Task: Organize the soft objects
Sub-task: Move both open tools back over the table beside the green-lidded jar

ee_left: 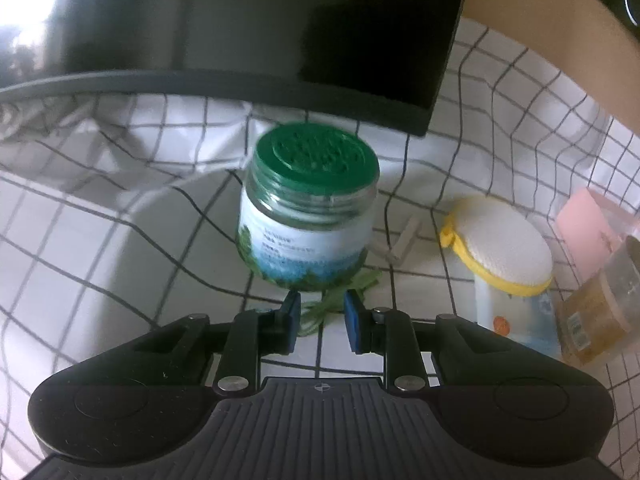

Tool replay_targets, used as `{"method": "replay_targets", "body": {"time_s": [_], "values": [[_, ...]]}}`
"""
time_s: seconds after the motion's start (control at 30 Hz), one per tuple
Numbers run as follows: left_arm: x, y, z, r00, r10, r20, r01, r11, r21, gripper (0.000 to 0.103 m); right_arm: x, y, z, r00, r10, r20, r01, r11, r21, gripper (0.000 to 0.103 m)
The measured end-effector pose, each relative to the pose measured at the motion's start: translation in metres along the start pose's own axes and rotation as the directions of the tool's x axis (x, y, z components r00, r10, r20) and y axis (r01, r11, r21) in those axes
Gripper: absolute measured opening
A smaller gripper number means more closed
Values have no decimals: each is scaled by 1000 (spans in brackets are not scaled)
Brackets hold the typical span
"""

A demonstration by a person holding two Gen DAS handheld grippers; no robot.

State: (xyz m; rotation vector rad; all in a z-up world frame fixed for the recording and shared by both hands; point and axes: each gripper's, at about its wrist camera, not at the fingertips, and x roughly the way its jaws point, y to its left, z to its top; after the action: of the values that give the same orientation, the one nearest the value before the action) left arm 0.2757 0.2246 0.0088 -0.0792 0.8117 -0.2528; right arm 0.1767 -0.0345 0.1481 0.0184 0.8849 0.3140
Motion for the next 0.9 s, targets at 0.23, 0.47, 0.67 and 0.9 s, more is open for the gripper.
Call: {"method": "replay_targets", "body": {"time_s": [0.23,0.47,0.67,0.9], "values": [[0,-9,-4,1000,-12,-8,12,998,57,28,28,34,-24,994,50,-92,-55,997,-55,76],[-13,-22,-18,992,-103,-69,110,987,114,26,47,36,-42,995,-33,-96,19,989,-144,76],[-33,-27,-24,992,-124,-34,127,984,124,26,61,31,-56,992,-59,-115,40,987,-158,76],[-32,-26,-13,997,2,78,-15,987,161,27,62,27,-68,989,-62,-132,42,988,-146,76]]}}
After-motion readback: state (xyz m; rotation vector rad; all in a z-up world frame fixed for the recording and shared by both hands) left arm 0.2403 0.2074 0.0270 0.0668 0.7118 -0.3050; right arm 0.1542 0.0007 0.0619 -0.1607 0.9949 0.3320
